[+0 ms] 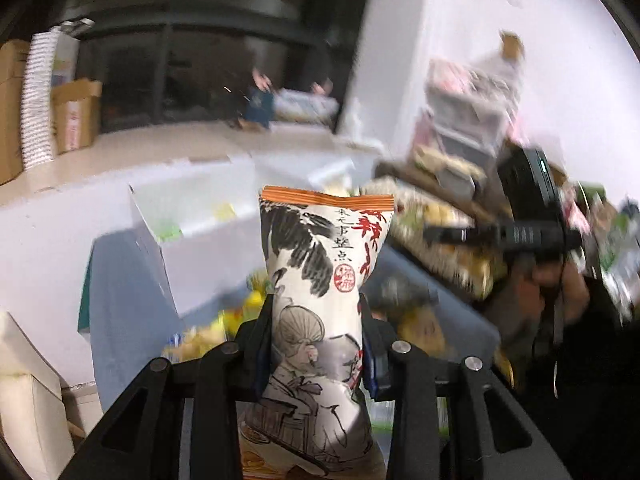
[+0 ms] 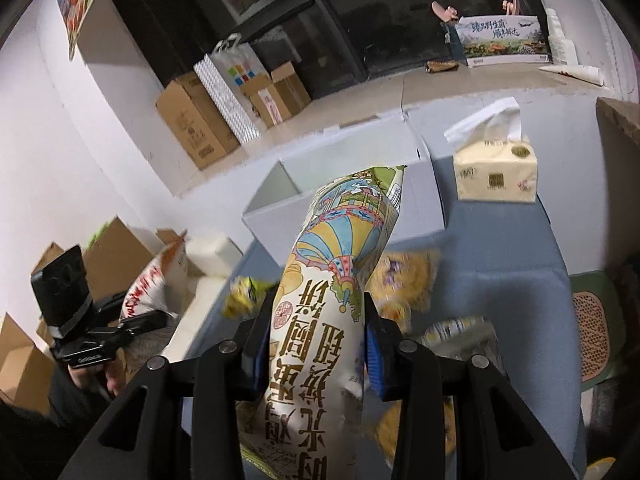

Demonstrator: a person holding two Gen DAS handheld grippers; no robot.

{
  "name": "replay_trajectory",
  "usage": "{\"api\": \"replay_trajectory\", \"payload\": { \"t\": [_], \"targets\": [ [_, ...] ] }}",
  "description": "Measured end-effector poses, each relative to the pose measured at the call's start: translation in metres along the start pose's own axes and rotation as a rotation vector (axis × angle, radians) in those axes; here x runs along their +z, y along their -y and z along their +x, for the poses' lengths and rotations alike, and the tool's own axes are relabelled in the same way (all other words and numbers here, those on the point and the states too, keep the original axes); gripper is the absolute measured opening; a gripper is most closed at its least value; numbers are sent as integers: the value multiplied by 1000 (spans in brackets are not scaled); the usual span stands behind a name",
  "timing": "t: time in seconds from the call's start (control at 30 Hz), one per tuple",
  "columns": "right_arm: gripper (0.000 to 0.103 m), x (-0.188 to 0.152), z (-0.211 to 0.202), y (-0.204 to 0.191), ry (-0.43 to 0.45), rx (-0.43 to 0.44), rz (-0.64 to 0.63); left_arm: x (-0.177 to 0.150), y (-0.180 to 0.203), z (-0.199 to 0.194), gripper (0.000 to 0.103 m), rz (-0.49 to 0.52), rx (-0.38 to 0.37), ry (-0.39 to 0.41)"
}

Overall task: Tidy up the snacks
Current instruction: 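Drop both held bags into the white box and open both grippers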

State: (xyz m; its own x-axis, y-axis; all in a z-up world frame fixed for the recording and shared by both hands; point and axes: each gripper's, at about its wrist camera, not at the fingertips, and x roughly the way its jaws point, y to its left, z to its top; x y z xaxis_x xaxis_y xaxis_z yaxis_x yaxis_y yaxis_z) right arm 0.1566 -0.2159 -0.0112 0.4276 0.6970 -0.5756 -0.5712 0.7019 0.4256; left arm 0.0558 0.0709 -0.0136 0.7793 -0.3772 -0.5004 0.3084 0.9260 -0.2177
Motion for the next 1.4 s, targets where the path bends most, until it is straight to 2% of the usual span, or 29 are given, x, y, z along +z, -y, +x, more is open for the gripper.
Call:
{"api": "replay_trajectory", "payload": {
  "t": [0.13, 0.27, 0.33, 0.53, 0.63, 0.73, 0.8, 0.87, 0.9, 0.93, 1.0, 1.07, 1.17, 1.4],
  "targets": [
    [42, 26, 6, -6, 36, -13, -39, 33, -3, 15, 39, -69, 15, 67],
    [42, 59, 15, -8, 57, -17, -68, 70, -15, 35, 39, -106, 40, 87],
    [42, 79, 23, -8, 61, -19, -75, 91, -25, 48, 39, -108, 77, 88],
    [42, 145, 62, -2, 68, -24, -82, 145, -77, 100, 39, -182, 184, 52],
    [42, 173, 92, 7, 37, -62, -77, 161, -97, 131, 40, -171, 266, 16],
    [42, 194, 122, 16, 1, -112, -76, 165, -121, 161, 43, -228, 295, -23],
    [42, 202, 140, 20, -10, -135, -95, 164, -133, 176, 58, -239, 313, -53],
    [45, 205, 160, 26, -56, -154, -90, 158, -141, 190, 102, -245, 331, -106],
    [57, 205, 167, 30, -84, -179, -77, 156, -143, 194, 103, -244, 337, -114],
    [78, 204, 172, 34, -87, -208, -53, 152, -142, 194, 103, -224, 352, -108],
    [102, 201, 170, 38, -52, -203, -46, 147, -138, 191, 103, -210, 364, -111],
    [103, 197, 167, 42, -60, -199, -48, 142, -138, 185, 103, -218, 345, -117],
    [103, 195, 158, 42, -63, -201, -54, 139, -134, 165, 103, -228, 324, -86],
    [103, 175, 91, 24, 45, -114, -72, 130, -88, 102, 103, -167, 261, -2]
  ]
}}
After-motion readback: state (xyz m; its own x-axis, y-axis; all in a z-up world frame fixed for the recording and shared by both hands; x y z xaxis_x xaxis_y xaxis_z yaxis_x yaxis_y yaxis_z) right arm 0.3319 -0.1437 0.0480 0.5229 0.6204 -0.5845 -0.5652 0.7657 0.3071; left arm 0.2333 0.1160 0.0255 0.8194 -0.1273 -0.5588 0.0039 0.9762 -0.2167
